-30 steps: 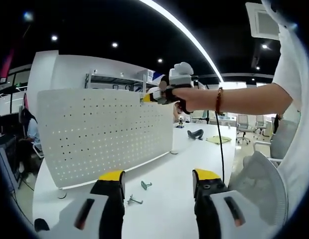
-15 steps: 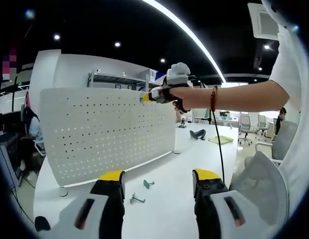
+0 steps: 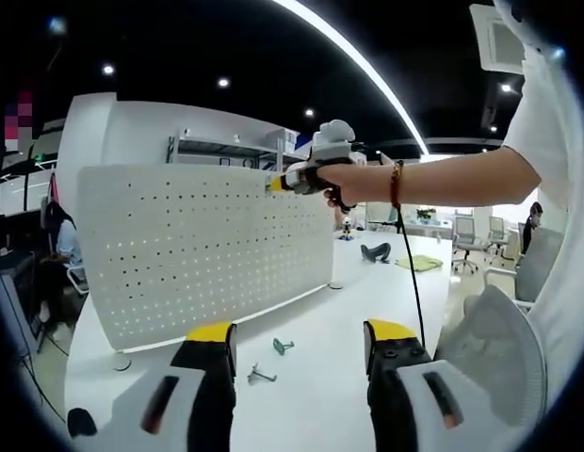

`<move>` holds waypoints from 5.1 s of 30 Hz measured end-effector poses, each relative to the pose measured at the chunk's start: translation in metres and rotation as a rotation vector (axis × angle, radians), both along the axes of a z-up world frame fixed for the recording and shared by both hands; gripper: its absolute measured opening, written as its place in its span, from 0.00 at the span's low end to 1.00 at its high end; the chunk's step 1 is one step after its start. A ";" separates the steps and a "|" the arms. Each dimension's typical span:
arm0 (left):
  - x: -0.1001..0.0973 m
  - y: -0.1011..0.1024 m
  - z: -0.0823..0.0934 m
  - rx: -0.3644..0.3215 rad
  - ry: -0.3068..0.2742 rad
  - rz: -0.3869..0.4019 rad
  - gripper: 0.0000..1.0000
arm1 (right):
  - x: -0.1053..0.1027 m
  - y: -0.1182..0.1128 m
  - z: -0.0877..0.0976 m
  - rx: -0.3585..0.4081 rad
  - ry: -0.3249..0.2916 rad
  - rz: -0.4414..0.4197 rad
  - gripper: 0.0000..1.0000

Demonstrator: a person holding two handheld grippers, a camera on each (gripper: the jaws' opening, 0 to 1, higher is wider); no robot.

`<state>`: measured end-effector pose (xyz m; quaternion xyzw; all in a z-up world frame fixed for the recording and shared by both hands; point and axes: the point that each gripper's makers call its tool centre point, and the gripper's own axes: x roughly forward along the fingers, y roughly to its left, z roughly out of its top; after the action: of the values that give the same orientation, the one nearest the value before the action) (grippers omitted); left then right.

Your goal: Insert the hook assembly into the mounting plate slot until the hook locks in place.

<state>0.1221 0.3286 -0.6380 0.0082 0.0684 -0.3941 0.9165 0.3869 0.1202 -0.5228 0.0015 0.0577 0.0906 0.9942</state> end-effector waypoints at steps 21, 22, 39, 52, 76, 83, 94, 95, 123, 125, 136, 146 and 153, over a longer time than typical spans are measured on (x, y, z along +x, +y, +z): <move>0.004 0.000 -0.002 0.012 0.012 -0.002 0.55 | 0.026 -0.019 -0.007 0.005 0.028 -0.031 0.01; 0.005 0.000 -0.002 0.012 0.013 -0.001 0.55 | 0.028 -0.020 -0.008 0.006 0.029 -0.032 0.01; 0.007 0.002 -0.007 0.004 0.028 0.007 0.54 | 0.034 -0.018 -0.010 0.004 0.034 -0.043 0.01; 0.008 0.001 -0.007 0.004 0.028 0.003 0.54 | 0.037 -0.019 -0.013 0.073 0.062 -0.097 0.01; 0.008 -0.003 -0.007 -0.020 0.033 -0.007 0.55 | 0.033 -0.013 -0.015 -0.033 0.035 -0.075 0.02; 0.008 -0.004 -0.003 -0.023 0.026 -0.012 0.55 | 0.033 -0.015 -0.018 -0.062 0.040 -0.076 0.05; 0.005 -0.003 -0.004 -0.026 0.031 -0.008 0.55 | 0.033 -0.014 -0.018 -0.069 0.032 -0.072 0.02; 0.005 -0.003 -0.004 -0.026 0.030 -0.007 0.55 | 0.033 -0.013 -0.017 -0.060 0.030 -0.071 0.02; 0.001 -0.006 -0.006 -0.016 0.034 -0.017 0.54 | 0.013 -0.004 -0.050 -0.039 0.120 -0.024 0.07; 0.001 -0.007 -0.007 -0.007 0.034 -0.020 0.54 | 0.007 -0.002 -0.056 -0.045 0.129 -0.015 0.08; 0.003 -0.004 -0.012 0.026 0.040 -0.020 0.54 | -0.017 0.021 -0.085 -0.034 0.175 0.067 0.08; 0.007 -0.004 -0.020 0.102 0.038 -0.019 0.55 | -0.041 0.035 -0.106 -0.013 0.206 0.124 0.08; 0.012 -0.006 -0.030 0.110 0.060 -0.006 0.53 | -0.054 0.045 -0.120 0.001 0.213 0.163 0.09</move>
<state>0.1342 0.3226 -0.6679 0.0470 0.1172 -0.3928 0.9109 0.3326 0.1649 -0.6426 0.0071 0.1626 0.1707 0.9718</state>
